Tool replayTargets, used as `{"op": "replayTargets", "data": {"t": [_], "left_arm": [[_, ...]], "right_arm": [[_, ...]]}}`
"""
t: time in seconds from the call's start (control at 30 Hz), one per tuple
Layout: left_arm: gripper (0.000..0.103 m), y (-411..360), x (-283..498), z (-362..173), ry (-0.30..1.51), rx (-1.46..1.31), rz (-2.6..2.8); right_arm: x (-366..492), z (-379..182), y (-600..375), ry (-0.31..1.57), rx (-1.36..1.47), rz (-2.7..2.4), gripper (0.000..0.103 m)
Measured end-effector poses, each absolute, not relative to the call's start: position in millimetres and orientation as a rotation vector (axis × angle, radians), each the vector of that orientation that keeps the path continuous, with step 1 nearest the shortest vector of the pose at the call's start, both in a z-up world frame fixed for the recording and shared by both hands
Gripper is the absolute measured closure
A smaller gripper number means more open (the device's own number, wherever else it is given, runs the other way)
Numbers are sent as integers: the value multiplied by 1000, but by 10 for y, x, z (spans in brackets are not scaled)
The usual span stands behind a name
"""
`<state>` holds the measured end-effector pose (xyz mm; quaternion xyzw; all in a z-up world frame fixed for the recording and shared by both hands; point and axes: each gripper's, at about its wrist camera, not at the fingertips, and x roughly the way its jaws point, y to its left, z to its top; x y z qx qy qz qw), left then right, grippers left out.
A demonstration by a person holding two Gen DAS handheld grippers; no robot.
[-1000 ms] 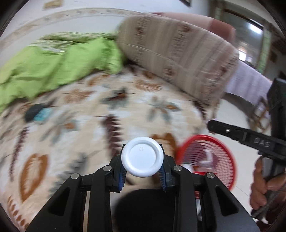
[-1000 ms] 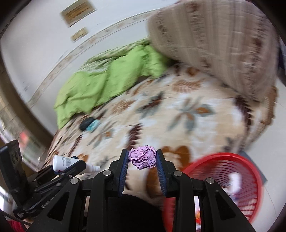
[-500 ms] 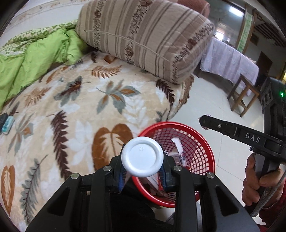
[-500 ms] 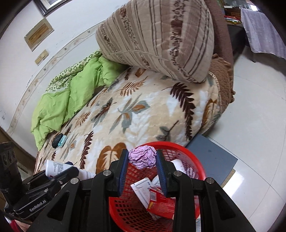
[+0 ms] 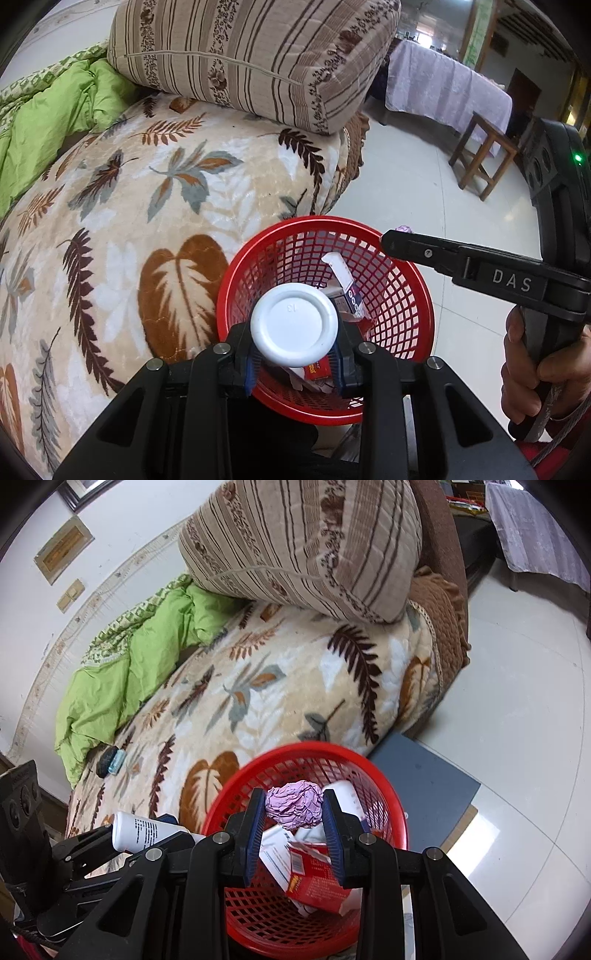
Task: Collect trash
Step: 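Open the left gripper to drop the bottle while the right drops the paper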
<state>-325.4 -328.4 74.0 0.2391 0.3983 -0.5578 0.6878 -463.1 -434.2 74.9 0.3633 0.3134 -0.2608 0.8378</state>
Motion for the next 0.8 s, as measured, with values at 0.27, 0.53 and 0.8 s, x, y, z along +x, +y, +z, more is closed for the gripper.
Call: {"op": "replayTargets", "data": {"t": [0.27, 0.53, 0.8], "left_arm": [[74, -3326, -3241, 672, 903, 544, -1245], [69, -3343, -3267, 670, 889, 551, -1246], [52, -3295, -3241, 721, 860, 540, -1230]], "right_arm": [[-4619, 695, -4333, 695, 760, -571, 69], [-4611, 665, -4344, 710, 770, -578, 69], [-4590, 694, -4326, 714, 763, -596, 55]]}}
